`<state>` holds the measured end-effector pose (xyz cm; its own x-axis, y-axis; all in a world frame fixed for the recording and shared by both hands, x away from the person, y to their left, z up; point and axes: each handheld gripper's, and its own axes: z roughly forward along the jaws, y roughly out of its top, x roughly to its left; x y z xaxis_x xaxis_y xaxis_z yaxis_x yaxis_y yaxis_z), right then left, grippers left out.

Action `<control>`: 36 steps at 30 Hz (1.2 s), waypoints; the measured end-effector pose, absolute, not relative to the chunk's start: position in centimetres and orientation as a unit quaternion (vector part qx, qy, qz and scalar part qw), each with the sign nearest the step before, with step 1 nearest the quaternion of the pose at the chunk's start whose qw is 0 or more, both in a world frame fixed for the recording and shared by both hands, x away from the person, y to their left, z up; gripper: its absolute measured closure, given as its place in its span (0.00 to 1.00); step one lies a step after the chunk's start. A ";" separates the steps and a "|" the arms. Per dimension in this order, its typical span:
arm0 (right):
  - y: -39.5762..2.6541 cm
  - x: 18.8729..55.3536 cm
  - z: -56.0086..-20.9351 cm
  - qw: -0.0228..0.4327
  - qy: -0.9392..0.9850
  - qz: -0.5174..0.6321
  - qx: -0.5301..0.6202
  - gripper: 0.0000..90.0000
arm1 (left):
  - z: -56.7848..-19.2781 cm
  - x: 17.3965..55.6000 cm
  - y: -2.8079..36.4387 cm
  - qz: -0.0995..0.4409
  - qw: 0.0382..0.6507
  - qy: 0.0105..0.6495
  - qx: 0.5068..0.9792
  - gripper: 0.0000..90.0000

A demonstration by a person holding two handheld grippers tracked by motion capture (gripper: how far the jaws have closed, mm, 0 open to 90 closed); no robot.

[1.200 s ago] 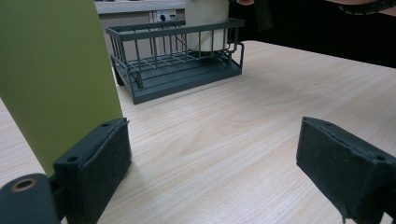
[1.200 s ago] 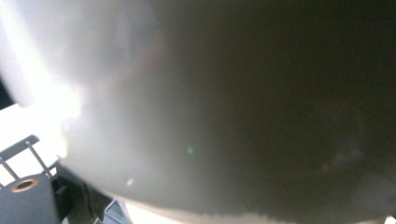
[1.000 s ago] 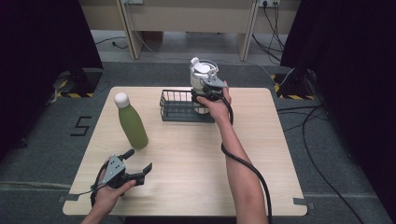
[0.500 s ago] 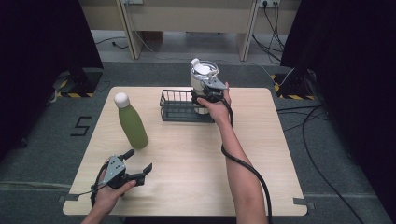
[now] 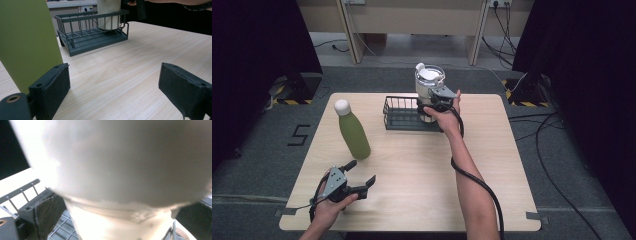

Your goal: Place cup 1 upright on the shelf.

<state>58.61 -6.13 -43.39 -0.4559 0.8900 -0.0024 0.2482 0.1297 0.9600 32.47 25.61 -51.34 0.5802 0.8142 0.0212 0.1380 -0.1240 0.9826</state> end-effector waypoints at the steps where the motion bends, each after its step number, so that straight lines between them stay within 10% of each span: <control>1: -6.2 58.6 -43.4 0.314 0.683 0.512 0.416 0.02 | -51.3 32.5 25.6 0.300 0.564 0.346 0.687 0.11; 36: -11.5 51.8 -42.9 0.316 0.677 0.517 0.418 0.08 | -51.1 33.0 26.1 0.321 0.551 0.359 0.681 0.10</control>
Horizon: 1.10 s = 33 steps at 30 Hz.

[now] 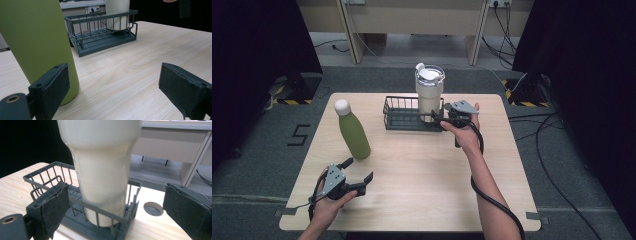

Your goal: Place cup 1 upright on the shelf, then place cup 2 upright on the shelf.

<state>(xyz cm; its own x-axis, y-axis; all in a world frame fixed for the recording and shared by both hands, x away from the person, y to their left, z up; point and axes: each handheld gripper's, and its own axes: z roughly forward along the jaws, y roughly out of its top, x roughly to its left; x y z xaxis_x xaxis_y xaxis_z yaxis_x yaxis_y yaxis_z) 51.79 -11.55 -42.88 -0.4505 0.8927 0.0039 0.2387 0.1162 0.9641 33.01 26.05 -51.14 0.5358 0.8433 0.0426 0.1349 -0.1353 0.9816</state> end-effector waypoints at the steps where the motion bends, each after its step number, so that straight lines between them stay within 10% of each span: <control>1: -11.8 51.5 -42.9 0.317 0.674 0.518 0.420 0.08 | -51.1 33.0 26.1 0.322 0.551 0.359 0.681 0.10; 33: -18.3 41.1 -46.4 0.324 0.640 0.533 0.448 0.12 | -50.2 33.9 26.4 0.357 0.538 0.370 0.668 0.10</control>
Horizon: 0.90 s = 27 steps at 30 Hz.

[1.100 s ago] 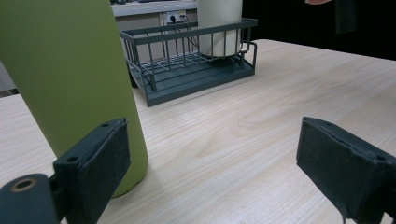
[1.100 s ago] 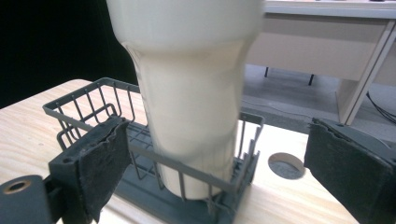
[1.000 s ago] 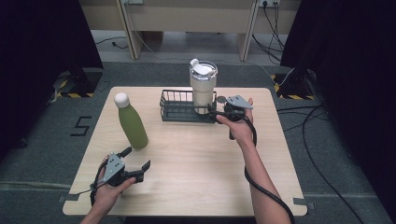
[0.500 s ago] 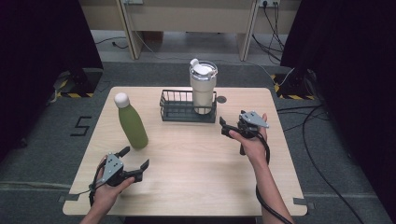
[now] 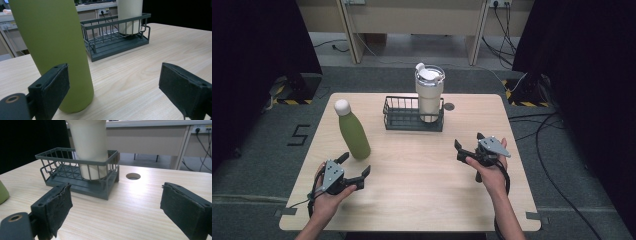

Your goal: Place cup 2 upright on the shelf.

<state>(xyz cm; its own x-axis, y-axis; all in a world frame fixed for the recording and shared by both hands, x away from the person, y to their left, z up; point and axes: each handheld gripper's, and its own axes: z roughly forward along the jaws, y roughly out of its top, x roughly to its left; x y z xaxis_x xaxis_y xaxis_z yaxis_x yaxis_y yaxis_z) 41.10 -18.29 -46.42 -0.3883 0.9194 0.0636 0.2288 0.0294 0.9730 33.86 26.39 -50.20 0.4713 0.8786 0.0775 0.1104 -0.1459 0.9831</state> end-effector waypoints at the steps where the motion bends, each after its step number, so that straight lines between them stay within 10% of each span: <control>1: -18.4 40.9 -46.4 0.325 0.639 0.534 0.448 0.12 | -50.3 33.9 26.5 0.360 0.535 0.371 0.668 0.09; 27: -19.0 39.7 -46.8 0.329 0.639 0.529 0.452 0.12 | -48.9 38.9 27.6 0.396 0.515 0.403 0.645 0.00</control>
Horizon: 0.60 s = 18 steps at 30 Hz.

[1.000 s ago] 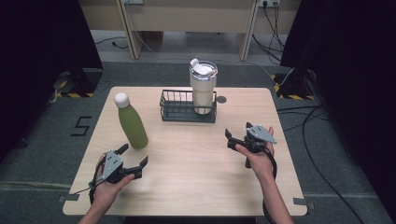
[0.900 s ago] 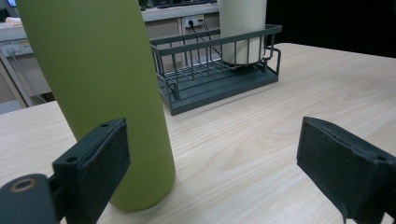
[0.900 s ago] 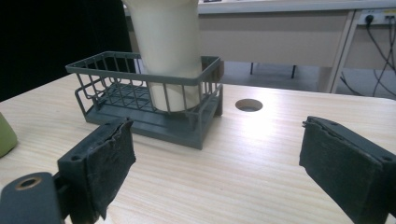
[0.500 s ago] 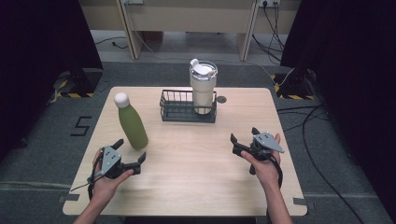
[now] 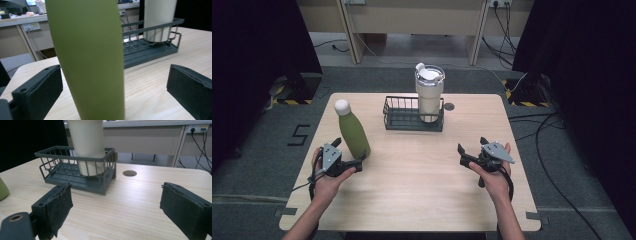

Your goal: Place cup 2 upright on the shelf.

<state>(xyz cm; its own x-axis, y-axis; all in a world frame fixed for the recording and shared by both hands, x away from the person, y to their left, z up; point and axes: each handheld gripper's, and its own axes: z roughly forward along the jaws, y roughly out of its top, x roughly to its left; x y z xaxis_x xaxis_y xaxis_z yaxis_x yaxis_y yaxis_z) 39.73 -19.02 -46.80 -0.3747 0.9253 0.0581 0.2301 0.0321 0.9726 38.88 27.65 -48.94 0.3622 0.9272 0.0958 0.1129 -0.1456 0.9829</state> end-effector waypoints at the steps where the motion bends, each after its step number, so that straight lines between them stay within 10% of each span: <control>1: -19.0 39.7 -46.8 0.329 0.639 0.529 0.452 0.12 | -48.9 38.9 27.6 0.396 0.515 0.403 0.645 0.00; 18: -19.2 39.7 -46.9 0.327 0.638 0.527 0.456 0.13 | -47.9 43.2 27.9 0.406 0.507 0.410 0.641 0.03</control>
